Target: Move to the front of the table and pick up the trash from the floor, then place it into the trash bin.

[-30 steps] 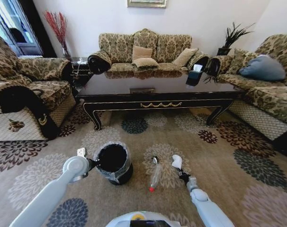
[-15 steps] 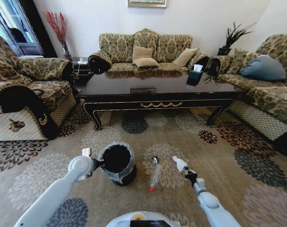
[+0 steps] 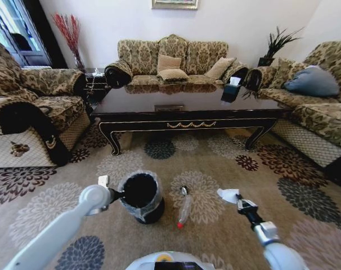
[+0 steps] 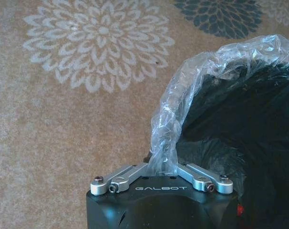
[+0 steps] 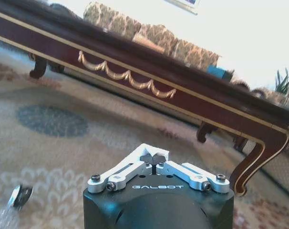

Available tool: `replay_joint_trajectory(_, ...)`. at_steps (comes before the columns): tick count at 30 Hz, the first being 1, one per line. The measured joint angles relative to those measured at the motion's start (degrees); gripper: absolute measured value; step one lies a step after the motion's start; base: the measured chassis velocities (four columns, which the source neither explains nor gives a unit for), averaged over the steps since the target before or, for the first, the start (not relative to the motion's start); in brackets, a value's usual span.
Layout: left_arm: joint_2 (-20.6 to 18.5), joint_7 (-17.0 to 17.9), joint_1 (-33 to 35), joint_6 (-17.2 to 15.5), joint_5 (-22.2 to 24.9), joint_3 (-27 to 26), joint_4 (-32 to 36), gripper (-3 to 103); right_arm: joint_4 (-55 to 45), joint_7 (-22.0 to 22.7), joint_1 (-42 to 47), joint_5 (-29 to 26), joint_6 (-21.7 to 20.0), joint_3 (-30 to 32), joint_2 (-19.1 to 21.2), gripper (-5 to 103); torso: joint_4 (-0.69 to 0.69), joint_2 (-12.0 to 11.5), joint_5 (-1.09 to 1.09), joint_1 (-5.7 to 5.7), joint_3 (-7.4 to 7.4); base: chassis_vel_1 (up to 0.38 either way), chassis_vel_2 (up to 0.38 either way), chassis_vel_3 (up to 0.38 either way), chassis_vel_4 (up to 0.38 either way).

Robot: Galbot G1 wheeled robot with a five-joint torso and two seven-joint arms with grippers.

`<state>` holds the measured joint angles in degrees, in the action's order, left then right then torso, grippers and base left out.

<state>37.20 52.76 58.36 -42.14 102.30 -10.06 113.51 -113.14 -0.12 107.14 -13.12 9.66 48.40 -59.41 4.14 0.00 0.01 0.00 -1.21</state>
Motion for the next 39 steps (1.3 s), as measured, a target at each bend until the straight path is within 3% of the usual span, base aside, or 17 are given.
replay_joint_trajectory(8,2.2,0.7,-1.3,0.0,-0.1,2.7,1.8,0,-3.0,0.7,-0.4,-0.3,-0.5,-0.1,-0.5,0,0.01,0.0,-0.03,0.00,-0.01,0.000,0.000,0.000,0.000)
replay_joint_trajectory(18,3.6,2.7,-6.1,0.0,-1.7,9.0,3.4,0,-4.5,0.7,-2.2,1.4,0.5,0.3,4.3,0,-0.01,0.0,0.00,0.00,-0.01,0.000,0.000,0.000,0.000)
replay_joint_trajectory(24,8.5,3.1,-14.9,0.0,-2.7,18.0,-0.1,0,-7.7,0.7,-3.0,2.2,0.9,0.5,6.2,0,0.01,0.0,-0.02,0.00,-0.02,0.000,0.000,0.000,0.000)
replay_joint_trajectory(25,8.5,3.1,-14.9,0.0,-2.7,18.0,-0.1,0,-7.7,0.7,-3.0,2.2,0.9,0.5,6.2,0,0.01,0.0,-0.02,0.00,-0.02,0.000,0.000,0.000,0.000)
replay_joint_trajectory(29,9.7,3.5,-24.0,0.0,-1.7,28.8,-1.6,0,-9.0,0.5,-3.4,4.9,2.0,0.4,7.5,0,0.01,0.0,0.03,0.00,-0.01,0.000,0.000,0.000,0.000)
replay_joint_trajectory(32,10.5,3.5,-26.8,0.0,-1.5,31.8,-2.6,0,-9.5,0.5,-3.5,5.1,2.3,0.4,7.9,0,0.00,0.0,0.01,0.00,-0.01,0.000,0.000,0.000,0.000)
replay_joint_trajectory(34,13.4,4.2,-31.4,0.0,-1.0,35.7,-5.2,0,-11.1,0.5,-3.5,5.1,2.8,0.5,8.8,0,0.01,0.0,0.01,0.00,-0.02,0.000,0.000,0.000,0.000)
replay_joint_trajectory(36,14.2,4.4,-32.4,0.0,-0.9,36.4,-5.8,0,-11.6,0.5,-3.5,5.2,2.8,0.5,8.9,0,0.00,0.0,0.00,0.00,-0.02,0.000,0.000,0.000,0.000)
replay_joint_trajectory(39,18.7,5.5,-37.2,0.0,0.1,39.6,-9.5,0,-14.7,0.2,-3.2,5.5,3.0,0.5,9.2,0,0.02,0.0,0.00,0.00,-0.02,0.000,0.000,0.000,0.000)
